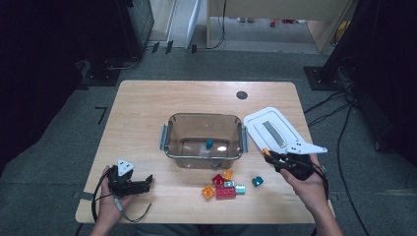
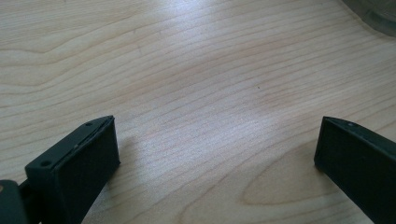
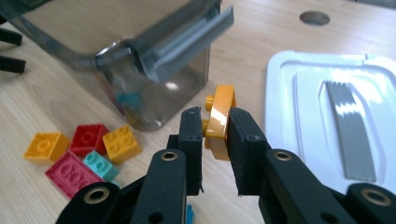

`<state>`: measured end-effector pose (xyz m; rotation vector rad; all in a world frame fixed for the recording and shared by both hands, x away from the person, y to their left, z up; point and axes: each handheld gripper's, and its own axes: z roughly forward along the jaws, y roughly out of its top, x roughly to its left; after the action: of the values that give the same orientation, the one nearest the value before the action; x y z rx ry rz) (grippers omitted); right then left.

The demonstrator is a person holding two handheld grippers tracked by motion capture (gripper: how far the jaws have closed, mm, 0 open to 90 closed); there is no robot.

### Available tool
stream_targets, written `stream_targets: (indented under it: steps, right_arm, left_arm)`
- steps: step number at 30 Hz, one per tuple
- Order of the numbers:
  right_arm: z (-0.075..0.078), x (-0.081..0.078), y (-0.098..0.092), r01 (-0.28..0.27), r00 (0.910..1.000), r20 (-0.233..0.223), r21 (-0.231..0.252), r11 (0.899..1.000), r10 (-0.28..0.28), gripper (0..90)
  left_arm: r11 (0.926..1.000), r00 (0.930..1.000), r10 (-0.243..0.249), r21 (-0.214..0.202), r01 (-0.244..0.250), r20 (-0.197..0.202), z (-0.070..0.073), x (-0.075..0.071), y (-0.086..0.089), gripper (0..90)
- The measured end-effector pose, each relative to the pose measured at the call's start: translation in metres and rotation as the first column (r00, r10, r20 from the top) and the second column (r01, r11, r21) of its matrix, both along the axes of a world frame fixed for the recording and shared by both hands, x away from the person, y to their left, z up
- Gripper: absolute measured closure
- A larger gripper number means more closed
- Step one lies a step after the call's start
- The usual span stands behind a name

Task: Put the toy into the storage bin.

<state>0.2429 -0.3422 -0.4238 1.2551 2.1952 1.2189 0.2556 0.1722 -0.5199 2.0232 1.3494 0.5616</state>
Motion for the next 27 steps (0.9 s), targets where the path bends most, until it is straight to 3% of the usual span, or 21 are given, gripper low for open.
stream_targets:
  steps: [7,17,27]
  right_arm:
    - [0.03,0.01,0.004,-0.005,0.9997,0.025,0.03,1.0,0.004,77.3]
    - [0.061,0.022,0.021,-0.045,0.9979,0.048,0.042,0.998,0.043,77.3]
    - [0.071,0.035,0.06,-0.123,0.9909,0.057,0.033,0.992,0.121,77.3]
  left_arm:
    - [1.0,1.0,0.0,0.001,0.0,0.0,0.0,0.0,0.0,0.0]
    - [1.0,1.0,0.0,-0.001,0.0,0.0,0.0,0.0,0.0,0.0]
    - [1.0,1.0,-0.003,0.001,0.003,-0.002,0.0,0.0,0.0,0.0]
